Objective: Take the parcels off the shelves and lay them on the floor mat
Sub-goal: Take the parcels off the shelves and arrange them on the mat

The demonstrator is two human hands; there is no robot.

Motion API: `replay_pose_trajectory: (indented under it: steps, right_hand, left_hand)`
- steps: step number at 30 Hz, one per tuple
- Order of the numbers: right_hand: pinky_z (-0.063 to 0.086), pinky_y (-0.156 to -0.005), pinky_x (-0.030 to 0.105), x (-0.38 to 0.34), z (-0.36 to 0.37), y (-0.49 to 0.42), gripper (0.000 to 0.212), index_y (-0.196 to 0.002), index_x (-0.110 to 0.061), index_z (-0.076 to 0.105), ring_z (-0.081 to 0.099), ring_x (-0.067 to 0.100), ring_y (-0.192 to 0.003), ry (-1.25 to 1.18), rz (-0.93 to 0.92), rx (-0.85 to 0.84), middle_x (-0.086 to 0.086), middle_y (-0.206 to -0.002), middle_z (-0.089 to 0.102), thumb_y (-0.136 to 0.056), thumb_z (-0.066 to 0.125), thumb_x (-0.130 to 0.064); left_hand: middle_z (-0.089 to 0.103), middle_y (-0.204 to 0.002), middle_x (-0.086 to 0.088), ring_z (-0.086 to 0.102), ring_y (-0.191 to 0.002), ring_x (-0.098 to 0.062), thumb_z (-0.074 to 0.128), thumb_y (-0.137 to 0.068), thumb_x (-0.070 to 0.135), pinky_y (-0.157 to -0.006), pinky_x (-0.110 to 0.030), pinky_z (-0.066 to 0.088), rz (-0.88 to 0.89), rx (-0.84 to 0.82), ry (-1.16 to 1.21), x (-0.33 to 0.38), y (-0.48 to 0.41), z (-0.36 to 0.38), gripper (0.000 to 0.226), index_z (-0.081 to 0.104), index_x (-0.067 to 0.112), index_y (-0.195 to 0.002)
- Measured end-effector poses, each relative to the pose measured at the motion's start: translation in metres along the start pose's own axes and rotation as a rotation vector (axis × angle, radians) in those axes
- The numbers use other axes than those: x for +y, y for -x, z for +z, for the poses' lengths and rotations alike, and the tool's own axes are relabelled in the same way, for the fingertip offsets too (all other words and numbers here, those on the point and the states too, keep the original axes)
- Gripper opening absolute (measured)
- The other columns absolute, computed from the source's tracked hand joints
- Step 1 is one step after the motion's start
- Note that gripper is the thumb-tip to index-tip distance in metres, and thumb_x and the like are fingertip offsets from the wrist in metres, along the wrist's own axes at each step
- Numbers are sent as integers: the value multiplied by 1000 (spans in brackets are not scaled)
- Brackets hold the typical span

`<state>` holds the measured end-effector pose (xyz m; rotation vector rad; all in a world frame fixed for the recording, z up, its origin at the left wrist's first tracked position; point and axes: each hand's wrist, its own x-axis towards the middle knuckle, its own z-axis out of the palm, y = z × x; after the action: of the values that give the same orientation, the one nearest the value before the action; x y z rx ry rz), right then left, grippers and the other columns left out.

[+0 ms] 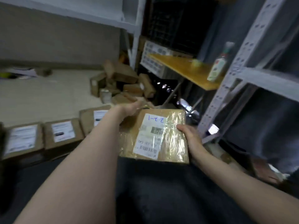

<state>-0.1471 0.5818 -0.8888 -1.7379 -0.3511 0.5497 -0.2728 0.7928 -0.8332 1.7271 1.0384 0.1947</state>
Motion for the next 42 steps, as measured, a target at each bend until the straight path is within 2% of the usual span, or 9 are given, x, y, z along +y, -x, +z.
replay_pose_trajectory:
  steps: [5, 8, 11, 14, 18, 29, 33, 37, 42]
  right_hand:
    - [52, -98, 47, 53, 111, 10, 70, -108, -27, 73, 73, 29, -94, 110, 258, -415, 5, -98, 77, -54, 65, -72]
    - [56, -88, 43, 76, 159, 25, 61, -104, -31, 73, 71, 26, -94, 265, 343, -582, 0, -91, 78, -68, 58, -78]
    - [56, -89, 51, 102, 190, 48, 40, -109, -31, 66, 69, 24, -99, 335, 354, -707, 0, -102, 75, -85, 59, -62]
    - [57, -90, 50, 125, 198, 69, 40, -115, -31, 57, 70, 21, -97, 508, 348, -757, -3, -106, 72, -83, 68, -52]
    - [61, -60, 45, 126, 191, 74, 39, -110, -28, 57, 70, 23, -93, 607, 429, -887, 1, -106, 69, -84, 69, -54]
    - [62, -68, 43, 122, 235, 77, 43, -136, -10, 46, 67, 40, -103, 176, 587, -693, 13, -117, 63, -97, 61, -22]
    - [58, -70, 36, 114, 253, 75, 57, -148, -19, 38, 66, 32, -96, 71, 501, -674, -1, -94, 59, -96, 61, -15]
    - [58, -84, 47, 105, 260, 62, 62, -150, -16, 38, 65, 24, -98, 107, 404, -645, 5, -110, 66, -93, 63, -13]
    - [58, -61, 39, 100, 251, 57, 23, -111, -14, 61, 65, 25, -96, 152, 437, -649, 6, -102, 65, -89, 66, -13]
  left_hand:
    - [45, -148, -12, 45, -133, -34, 39, -93, 64, -104, -43, 39, -258, 319, -396, -114, -6, -50, 74, 40, 13, -147]
    - [60, -129, -11, 57, -116, -32, 34, -88, 69, -82, -39, 40, -488, 490, -371, -199, 22, -63, 76, 55, 10, -131]
    - [60, -126, -13, 58, -114, -34, 34, -90, 70, -85, -38, 43, -643, 583, -283, -275, 52, -62, 79, 52, 5, -131]
    - [57, -129, -15, 56, -116, -37, 36, -90, 68, -81, -39, 39, -671, 636, -296, -304, 57, -72, 77, 45, 5, -133]
    - [56, -131, -15, 56, -118, -35, 37, -96, 59, -81, -38, 41, -609, 626, -435, -297, 39, -82, 66, 43, 5, -134]
    - [62, -116, -17, 58, -107, -38, 42, -96, 47, -91, -47, 47, -240, 817, -314, -259, 5, -94, 49, 49, 5, -120]
    - [52, -133, -17, 47, -122, -37, 42, -95, 49, -102, -49, 39, -263, 747, -380, -271, 13, -102, 56, 45, 5, -130]
    - [39, -147, -15, 35, -135, -34, 44, -94, 53, -108, -49, 31, -302, 662, -594, -290, 23, -104, 68, 34, 8, -144]
    - [36, -146, -19, 34, -133, -40, 48, -88, 61, -108, -55, 30, -397, 649, -546, -293, 26, -104, 76, 31, 13, -145]
